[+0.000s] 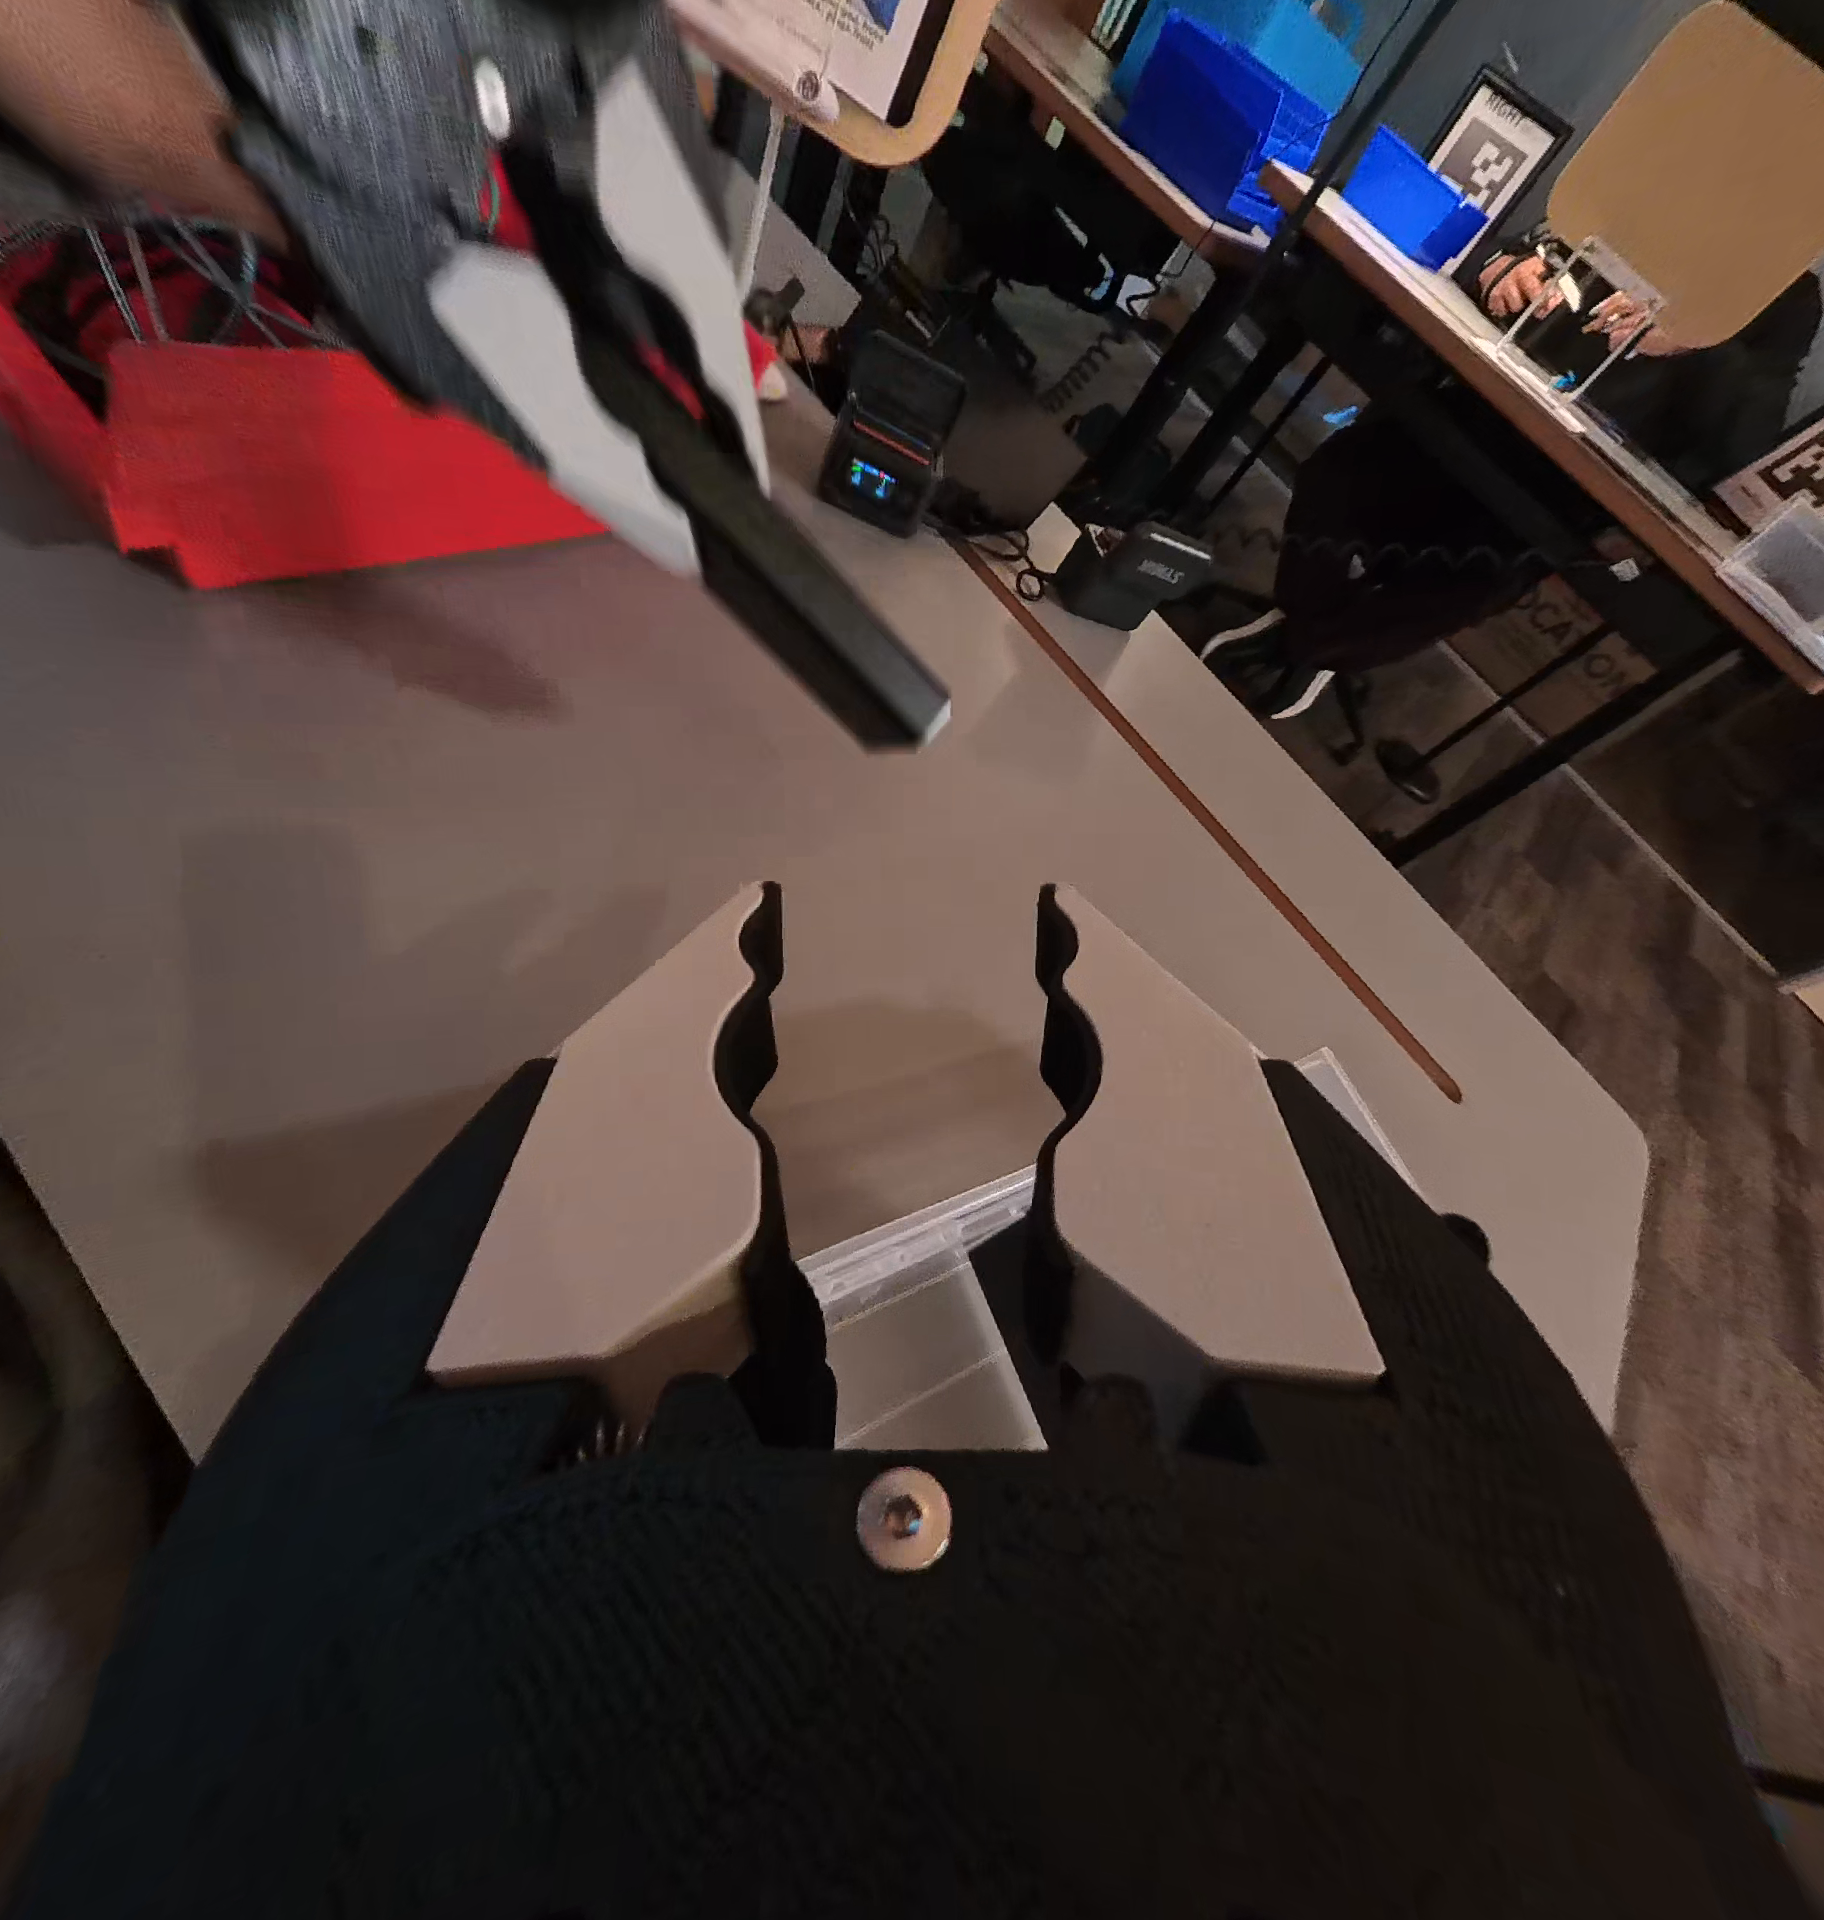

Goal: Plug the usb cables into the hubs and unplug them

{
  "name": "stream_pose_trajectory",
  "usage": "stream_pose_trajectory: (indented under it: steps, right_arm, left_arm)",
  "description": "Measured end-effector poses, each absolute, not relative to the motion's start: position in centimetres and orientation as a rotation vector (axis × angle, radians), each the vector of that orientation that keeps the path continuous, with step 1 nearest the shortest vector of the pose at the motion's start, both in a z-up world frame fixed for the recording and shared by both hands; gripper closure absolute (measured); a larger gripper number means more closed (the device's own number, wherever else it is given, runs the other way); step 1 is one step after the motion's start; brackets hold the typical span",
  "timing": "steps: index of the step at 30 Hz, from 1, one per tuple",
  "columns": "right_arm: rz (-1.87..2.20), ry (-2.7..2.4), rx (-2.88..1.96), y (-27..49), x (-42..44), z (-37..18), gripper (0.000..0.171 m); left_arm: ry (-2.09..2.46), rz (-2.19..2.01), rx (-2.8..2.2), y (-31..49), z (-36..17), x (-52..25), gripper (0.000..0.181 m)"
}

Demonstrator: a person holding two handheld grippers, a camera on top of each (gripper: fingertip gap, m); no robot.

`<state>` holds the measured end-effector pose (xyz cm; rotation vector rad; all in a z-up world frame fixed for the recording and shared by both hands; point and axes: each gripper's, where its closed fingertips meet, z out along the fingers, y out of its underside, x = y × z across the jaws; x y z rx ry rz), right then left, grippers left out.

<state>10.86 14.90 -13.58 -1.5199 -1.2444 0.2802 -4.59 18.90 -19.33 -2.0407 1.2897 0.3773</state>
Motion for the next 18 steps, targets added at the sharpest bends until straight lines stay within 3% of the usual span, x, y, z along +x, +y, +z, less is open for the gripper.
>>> stream_pose_trajectory:
  steps: [5, 13, 18]
  right_arm:
    - [0.309, -1.225, -1.528, 15.4, 11.7, -13.6, 0.123]
    - [0.335, -1.183, -1.504, 15.5, 13.0, -12.6, 0.123]
    - [0.365, -1.151, -1.496, 15.7, 13.7, -12.1, 0.124]
  left_arm:
    - [1.162, 0.414, -2.045, 20.5, -23.9, -1.4, 0.157]
    - [1.147, 0.978, -1.916, 23.5, -28.1, -4.2, 0.156]
    - [1.13, 1.04, -1.887, 23.6, -29.3, -4.5, 0.156]
